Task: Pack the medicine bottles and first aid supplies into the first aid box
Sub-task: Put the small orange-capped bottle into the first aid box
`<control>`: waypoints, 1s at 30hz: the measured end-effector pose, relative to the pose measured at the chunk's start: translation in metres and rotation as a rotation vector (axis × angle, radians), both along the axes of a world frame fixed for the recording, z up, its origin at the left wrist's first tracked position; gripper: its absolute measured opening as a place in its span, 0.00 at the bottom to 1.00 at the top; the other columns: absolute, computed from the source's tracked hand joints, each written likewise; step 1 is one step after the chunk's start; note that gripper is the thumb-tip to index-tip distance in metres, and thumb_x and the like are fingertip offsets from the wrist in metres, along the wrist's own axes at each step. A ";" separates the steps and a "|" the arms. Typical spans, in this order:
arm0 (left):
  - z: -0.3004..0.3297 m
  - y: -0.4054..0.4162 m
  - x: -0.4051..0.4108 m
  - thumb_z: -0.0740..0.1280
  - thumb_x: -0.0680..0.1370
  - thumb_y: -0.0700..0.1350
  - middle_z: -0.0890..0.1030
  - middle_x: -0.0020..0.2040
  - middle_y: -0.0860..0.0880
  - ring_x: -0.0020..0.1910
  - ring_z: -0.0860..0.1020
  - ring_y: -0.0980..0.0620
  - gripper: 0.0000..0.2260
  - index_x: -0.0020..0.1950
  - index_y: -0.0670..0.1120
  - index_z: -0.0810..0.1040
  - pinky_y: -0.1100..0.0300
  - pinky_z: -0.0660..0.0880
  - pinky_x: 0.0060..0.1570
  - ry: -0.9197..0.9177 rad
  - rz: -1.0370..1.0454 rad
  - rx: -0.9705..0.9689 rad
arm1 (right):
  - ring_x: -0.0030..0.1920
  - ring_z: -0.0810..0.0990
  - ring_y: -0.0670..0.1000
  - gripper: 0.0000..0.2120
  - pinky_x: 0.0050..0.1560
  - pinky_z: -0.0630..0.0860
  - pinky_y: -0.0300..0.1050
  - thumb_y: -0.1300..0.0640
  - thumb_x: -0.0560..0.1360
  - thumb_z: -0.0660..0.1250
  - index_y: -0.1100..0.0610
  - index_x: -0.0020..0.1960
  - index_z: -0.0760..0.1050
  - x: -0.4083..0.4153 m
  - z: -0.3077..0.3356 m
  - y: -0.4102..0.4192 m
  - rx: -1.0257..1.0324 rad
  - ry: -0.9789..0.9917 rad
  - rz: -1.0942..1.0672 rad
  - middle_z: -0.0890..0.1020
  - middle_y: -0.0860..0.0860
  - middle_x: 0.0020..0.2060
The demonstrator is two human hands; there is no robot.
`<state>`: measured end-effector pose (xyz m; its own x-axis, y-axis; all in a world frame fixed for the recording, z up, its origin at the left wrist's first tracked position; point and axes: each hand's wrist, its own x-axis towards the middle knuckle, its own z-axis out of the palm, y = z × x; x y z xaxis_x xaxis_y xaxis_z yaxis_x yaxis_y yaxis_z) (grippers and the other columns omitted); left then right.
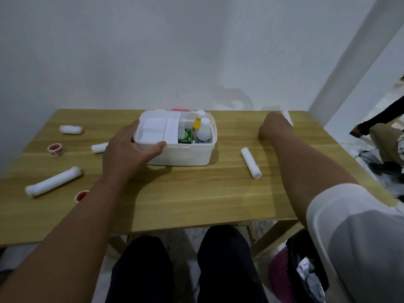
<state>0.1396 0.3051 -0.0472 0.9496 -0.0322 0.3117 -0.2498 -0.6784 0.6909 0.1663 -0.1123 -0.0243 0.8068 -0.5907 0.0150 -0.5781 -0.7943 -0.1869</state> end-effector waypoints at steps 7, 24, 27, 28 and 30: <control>-0.004 0.000 0.001 0.75 0.68 0.67 0.75 0.72 0.51 0.68 0.74 0.48 0.43 0.79 0.53 0.67 0.45 0.77 0.60 -0.030 0.007 -0.015 | 0.54 0.84 0.60 0.07 0.44 0.74 0.48 0.63 0.81 0.65 0.62 0.57 0.78 -0.003 -0.015 -0.005 -0.139 -0.127 -0.023 0.84 0.59 0.53; 0.031 0.005 -0.018 0.67 0.60 0.76 0.74 0.74 0.50 0.72 0.73 0.46 0.52 0.80 0.51 0.67 0.43 0.74 0.65 0.146 -0.046 0.011 | 0.42 0.89 0.51 0.23 0.46 0.86 0.51 0.63 0.72 0.76 0.54 0.65 0.78 -0.015 0.102 0.103 0.505 -0.324 0.281 0.88 0.54 0.46; 0.034 0.005 -0.019 0.67 0.60 0.76 0.74 0.75 0.49 0.72 0.72 0.45 0.53 0.80 0.50 0.66 0.42 0.74 0.65 0.157 -0.037 0.016 | 0.43 0.89 0.51 0.18 0.46 0.84 0.51 0.60 0.70 0.79 0.55 0.59 0.81 -0.018 0.119 0.128 0.540 -0.373 0.408 0.88 0.54 0.45; 0.033 0.005 -0.018 0.68 0.61 0.75 0.74 0.75 0.48 0.72 0.72 0.45 0.53 0.81 0.50 0.66 0.42 0.74 0.66 0.160 -0.035 0.022 | 0.43 0.89 0.51 0.16 0.45 0.83 0.50 0.59 0.70 0.79 0.56 0.56 0.82 -0.020 0.124 0.135 0.552 -0.366 0.459 0.88 0.55 0.45; 0.032 0.004 -0.017 0.72 0.65 0.72 0.73 0.76 0.48 0.73 0.71 0.45 0.49 0.81 0.49 0.65 0.43 0.73 0.67 0.160 -0.032 0.038 | 0.43 0.89 0.50 0.12 0.43 0.81 0.46 0.59 0.71 0.78 0.59 0.53 0.83 -0.024 0.128 0.150 0.556 -0.317 0.565 0.89 0.55 0.44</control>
